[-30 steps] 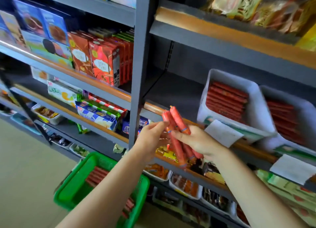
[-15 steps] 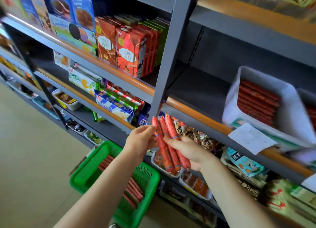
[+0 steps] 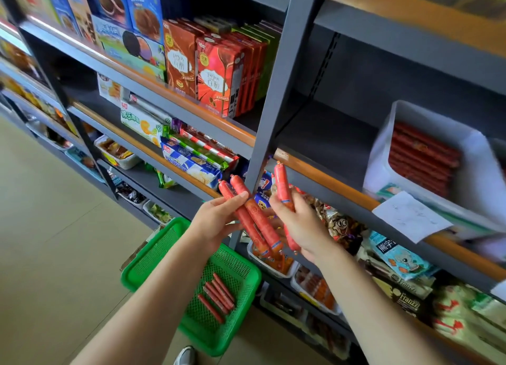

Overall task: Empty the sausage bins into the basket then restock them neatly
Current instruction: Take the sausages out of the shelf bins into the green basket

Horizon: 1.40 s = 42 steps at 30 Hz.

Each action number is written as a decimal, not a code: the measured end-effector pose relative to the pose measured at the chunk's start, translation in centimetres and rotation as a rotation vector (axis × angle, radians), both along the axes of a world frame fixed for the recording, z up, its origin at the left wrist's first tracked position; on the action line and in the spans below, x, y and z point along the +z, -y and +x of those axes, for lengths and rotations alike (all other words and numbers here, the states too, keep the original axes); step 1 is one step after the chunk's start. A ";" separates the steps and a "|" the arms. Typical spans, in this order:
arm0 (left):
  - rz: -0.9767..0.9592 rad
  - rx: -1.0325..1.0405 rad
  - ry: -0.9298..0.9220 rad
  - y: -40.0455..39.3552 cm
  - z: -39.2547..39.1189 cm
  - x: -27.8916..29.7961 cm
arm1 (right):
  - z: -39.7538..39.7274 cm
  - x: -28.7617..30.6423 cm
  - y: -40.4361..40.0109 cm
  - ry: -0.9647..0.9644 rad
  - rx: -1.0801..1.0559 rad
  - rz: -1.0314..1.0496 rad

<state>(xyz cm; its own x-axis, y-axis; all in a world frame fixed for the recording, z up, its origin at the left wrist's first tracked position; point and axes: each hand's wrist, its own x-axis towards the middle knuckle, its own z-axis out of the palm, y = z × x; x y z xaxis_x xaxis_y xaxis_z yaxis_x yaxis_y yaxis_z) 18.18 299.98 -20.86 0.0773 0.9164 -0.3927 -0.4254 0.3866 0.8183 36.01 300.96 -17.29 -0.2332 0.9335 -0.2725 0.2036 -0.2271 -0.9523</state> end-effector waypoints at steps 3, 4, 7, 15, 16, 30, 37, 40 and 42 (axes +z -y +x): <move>-0.002 0.002 -0.032 0.1 -0.2 -1.1 | -0.7 -1.2 0.0 0.077 0.159 -0.056; -0.009 0.006 -0.040 0.2 -0.3 -1.8 | -1.1 -1.7 -0.1 0.095 0.202 -0.101; -0.094 0.044 -0.045 0.6 -1.2 -5.3 | -2.4 -5.2 -0.6 0.114 0.294 -0.233; -0.460 0.134 -0.058 3.8 -5.7 -21.6 | -8.0 -23.4 0.4 0.238 0.269 -0.393; -0.525 0.149 -0.035 4.2 -6.2 -23.9 | -8.7 -26.0 0.3 0.265 0.255 -0.409; -0.779 0.390 -0.025 0.6 -16.2 -47.9 | -23.8 -53.5 -5.9 0.631 0.549 -0.241; -0.770 0.410 0.024 0.3 -17.3 -48.7 | -25.3 -55.0 -6.6 0.645 0.395 -0.196; -0.706 0.367 -0.063 0.6 -17.1 -48.3 | -24.4 -53.7 -6.7 0.640 0.386 -0.168; -0.664 0.333 -0.127 0.6 -16.9 -46.8 | -23.4 -51.7 -6.7 0.602 0.364 -0.166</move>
